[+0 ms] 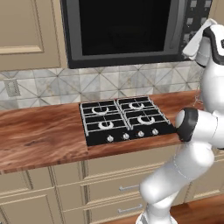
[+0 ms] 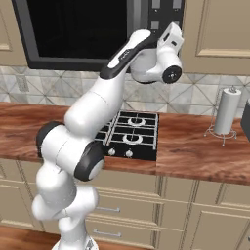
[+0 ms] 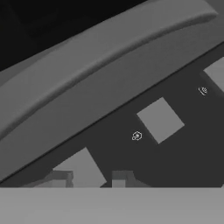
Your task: Pick the broccoli from the sink and place it in the bowl. Then pick the bowl and place it in the microwave. Then close the microwave door and press the start button.
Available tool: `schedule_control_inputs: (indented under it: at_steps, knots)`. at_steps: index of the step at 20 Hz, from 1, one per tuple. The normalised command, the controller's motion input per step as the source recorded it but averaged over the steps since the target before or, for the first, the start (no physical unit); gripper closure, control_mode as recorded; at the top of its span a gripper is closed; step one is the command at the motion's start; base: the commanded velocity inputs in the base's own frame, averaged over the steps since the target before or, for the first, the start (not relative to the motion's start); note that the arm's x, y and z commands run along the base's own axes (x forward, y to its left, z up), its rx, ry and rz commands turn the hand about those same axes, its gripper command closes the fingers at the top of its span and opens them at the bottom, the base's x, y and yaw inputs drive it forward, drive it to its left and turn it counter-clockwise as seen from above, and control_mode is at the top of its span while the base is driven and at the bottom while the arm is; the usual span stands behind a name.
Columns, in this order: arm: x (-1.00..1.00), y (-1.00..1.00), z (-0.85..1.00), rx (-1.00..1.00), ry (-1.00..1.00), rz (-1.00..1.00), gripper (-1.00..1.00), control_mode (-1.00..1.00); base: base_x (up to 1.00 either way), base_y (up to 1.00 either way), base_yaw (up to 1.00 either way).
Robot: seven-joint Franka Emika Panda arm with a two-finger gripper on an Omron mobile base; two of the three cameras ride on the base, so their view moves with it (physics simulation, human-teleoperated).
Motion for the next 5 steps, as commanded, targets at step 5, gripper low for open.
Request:
schedule_control_inputs:
  at_steps: [5]
  knots:
    - [-0.18,0.0,-0.2,0.0,-0.02,0.0,1.0,-1.0,0.0,0.0,0.0]
